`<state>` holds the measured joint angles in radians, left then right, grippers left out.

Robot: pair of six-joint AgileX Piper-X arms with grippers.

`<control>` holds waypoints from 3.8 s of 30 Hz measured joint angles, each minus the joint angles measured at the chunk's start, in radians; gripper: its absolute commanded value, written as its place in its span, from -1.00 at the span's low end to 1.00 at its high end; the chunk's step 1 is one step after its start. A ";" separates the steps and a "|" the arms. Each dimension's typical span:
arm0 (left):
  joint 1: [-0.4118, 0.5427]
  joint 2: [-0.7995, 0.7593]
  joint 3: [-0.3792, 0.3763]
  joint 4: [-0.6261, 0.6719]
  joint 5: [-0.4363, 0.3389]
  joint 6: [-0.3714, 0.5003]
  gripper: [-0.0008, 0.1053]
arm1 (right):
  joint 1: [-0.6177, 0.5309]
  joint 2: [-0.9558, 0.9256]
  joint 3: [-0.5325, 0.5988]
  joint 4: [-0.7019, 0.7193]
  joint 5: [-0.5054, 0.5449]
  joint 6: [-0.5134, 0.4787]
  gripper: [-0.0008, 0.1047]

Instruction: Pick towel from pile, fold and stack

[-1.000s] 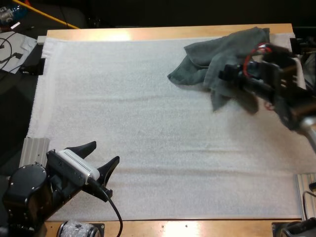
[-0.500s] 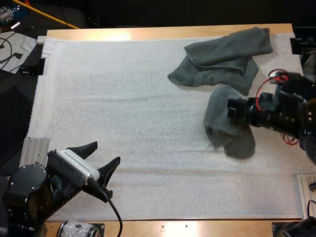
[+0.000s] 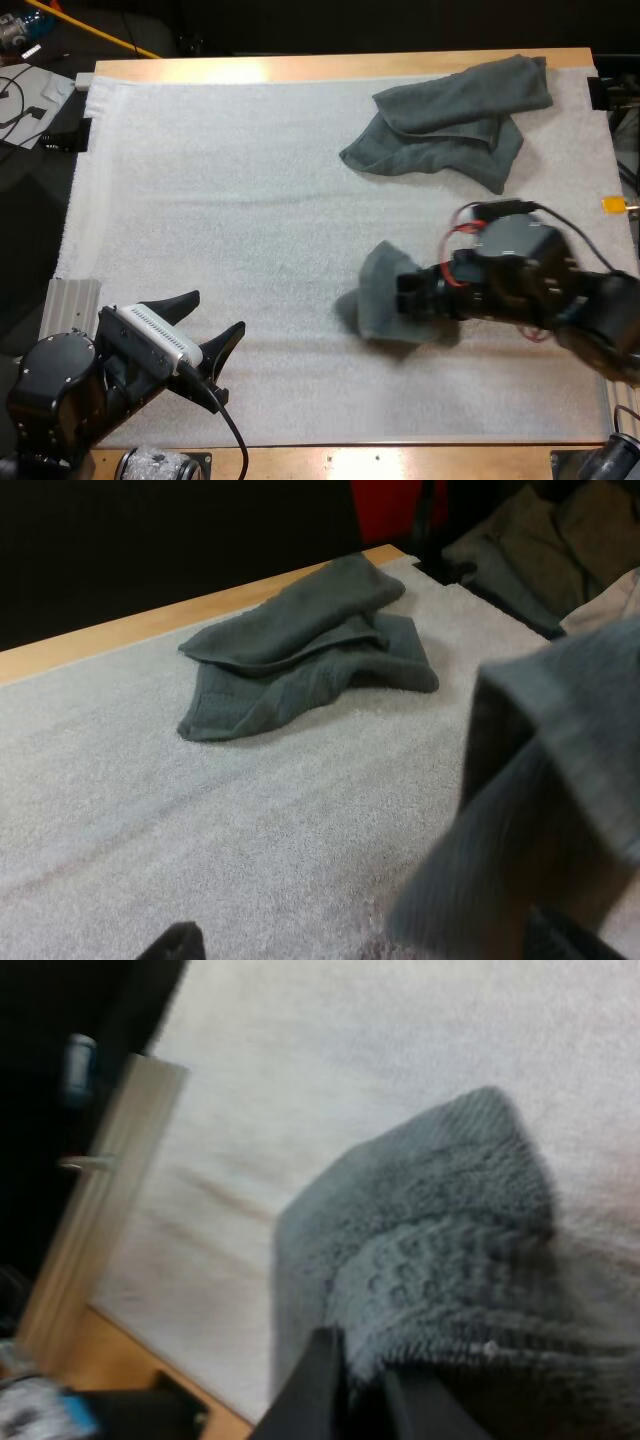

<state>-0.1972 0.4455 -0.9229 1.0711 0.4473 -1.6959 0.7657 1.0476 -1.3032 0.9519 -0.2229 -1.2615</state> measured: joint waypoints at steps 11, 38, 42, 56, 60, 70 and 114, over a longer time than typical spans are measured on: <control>0.000 0.000 0.000 0.003 0.000 0.000 0.18 | 0.038 0.374 0.058 -0.149 0.153 -0.017 -0.98; 0.000 0.000 0.000 0.004 0.000 0.000 0.18 | -0.061 0.494 -0.045 -0.312 0.132 -0.091 0.01; 0.000 0.000 0.000 0.014 0.000 0.000 0.18 | -0.061 0.472 -0.046 -0.248 0.130 -0.103 -0.01; 0.000 0.000 0.000 0.043 0.000 0.000 0.17 | -0.035 0.401 -0.046 0.106 0.140 -0.200 -0.01; 0.000 0.000 0.000 0.071 0.000 0.000 0.18 | 0.058 0.398 -0.044 0.146 0.146 -0.208 -0.01; 0.000 0.000 0.000 0.135 0.000 0.000 0.18 | 0.116 0.388 0.198 -0.033 0.137 -0.023 -0.01; 0.000 0.000 0.000 0.223 0.030 -0.002 0.18 | 0.128 0.439 0.287 -0.325 0.250 0.110 -0.98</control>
<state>-0.1972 0.4455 -0.9229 1.2937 0.4768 -1.6982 0.8934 1.4870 -1.0157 0.6274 0.0272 -1.1516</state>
